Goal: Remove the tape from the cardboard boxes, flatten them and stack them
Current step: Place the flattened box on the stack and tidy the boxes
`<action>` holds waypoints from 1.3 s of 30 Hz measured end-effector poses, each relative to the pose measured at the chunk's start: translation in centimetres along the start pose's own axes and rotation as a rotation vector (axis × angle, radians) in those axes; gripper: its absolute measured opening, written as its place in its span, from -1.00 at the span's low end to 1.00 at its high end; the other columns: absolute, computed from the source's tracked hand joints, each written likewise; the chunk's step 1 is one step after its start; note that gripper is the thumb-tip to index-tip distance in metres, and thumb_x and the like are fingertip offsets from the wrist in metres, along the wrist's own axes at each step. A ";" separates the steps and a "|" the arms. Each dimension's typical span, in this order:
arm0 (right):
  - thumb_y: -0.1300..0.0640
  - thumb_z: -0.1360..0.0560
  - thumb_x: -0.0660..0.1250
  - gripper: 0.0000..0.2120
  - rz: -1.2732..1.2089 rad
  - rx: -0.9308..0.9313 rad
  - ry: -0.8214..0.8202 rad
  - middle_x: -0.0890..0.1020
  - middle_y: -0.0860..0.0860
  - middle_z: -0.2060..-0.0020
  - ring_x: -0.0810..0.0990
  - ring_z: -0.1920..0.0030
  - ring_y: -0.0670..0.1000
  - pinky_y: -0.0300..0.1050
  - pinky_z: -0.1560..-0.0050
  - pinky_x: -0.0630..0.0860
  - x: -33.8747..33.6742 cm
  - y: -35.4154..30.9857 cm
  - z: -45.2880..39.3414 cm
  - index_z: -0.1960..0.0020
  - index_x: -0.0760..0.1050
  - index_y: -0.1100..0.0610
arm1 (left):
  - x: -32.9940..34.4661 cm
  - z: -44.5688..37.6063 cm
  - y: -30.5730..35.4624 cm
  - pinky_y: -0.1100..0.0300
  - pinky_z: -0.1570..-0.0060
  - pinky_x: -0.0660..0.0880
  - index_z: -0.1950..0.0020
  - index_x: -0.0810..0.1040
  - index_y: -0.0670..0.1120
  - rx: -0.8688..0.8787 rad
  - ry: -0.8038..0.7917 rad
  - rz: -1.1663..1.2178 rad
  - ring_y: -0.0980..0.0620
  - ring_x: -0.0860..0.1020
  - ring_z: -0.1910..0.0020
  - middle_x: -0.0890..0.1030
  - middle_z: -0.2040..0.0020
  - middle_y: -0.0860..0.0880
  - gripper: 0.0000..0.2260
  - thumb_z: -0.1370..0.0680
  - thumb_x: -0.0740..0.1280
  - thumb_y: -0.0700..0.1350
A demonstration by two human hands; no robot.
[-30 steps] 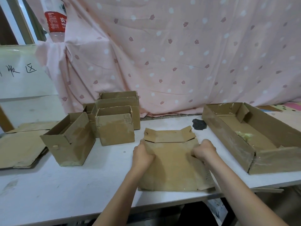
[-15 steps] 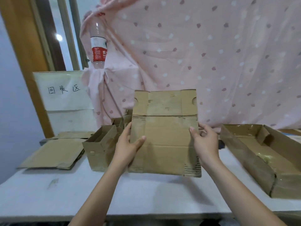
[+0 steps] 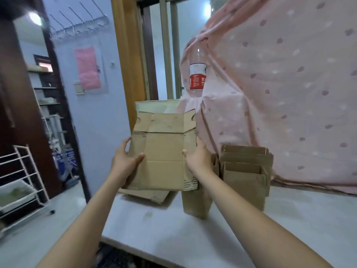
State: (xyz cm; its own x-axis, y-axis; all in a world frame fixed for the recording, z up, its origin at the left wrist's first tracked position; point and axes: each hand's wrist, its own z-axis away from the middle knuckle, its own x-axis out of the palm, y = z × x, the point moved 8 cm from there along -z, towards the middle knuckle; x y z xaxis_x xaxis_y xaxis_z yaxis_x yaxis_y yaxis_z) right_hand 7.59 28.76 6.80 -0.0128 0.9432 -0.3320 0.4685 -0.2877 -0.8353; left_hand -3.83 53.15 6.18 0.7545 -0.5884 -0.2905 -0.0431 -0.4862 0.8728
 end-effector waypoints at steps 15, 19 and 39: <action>0.31 -0.59 0.18 -0.45 0.030 0.285 -0.110 0.41 0.30 -0.36 0.43 -0.32 0.28 0.08 -0.27 0.37 19.0 7.7 -1.8 -0.54 0.10 0.24 | -1.1 -11.6 -14.9 -0.10 -0.28 0.44 -0.51 0.32 0.00 -0.150 -0.157 -0.501 -0.18 0.47 -0.29 0.47 -0.37 -0.16 -0.38 -0.50 0.48 0.00; 0.28 -0.62 0.15 -0.47 0.230 0.408 -0.065 0.56 0.17 -0.21 0.59 -0.13 0.20 0.05 0.01 0.54 20.6 11.3 -2.8 -0.55 0.08 0.17 | 2.1 -13.5 -17.8 -0.09 -0.37 0.36 -0.52 0.33 -0.03 -0.166 -0.237 -0.562 -0.18 0.39 -0.39 0.43 -0.44 -0.15 -0.39 -0.52 0.46 -0.01; -0.03 -0.65 -0.10 -0.38 0.776 0.174 -0.451 -0.15 0.13 -0.62 -0.23 -0.61 0.09 0.17 -0.53 -0.37 26.8 16.8 -4.4 -0.63 -0.13 0.17 | 11.1 -14.3 -23.6 -0.04 -0.45 0.16 -0.50 0.37 0.07 0.102 -0.410 -0.875 -0.20 0.24 -0.46 0.28 -0.50 -0.19 -0.61 -0.67 0.15 0.07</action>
State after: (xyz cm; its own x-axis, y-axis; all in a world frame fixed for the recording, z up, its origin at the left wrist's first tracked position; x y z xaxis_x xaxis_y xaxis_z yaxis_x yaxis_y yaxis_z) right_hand 19.00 49.99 -14.17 -0.1107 0.3305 -0.9373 0.3507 -0.8694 -0.3480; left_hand 14.95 67.32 -12.06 0.2611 -0.1615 -0.9517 0.3537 -0.9014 0.2500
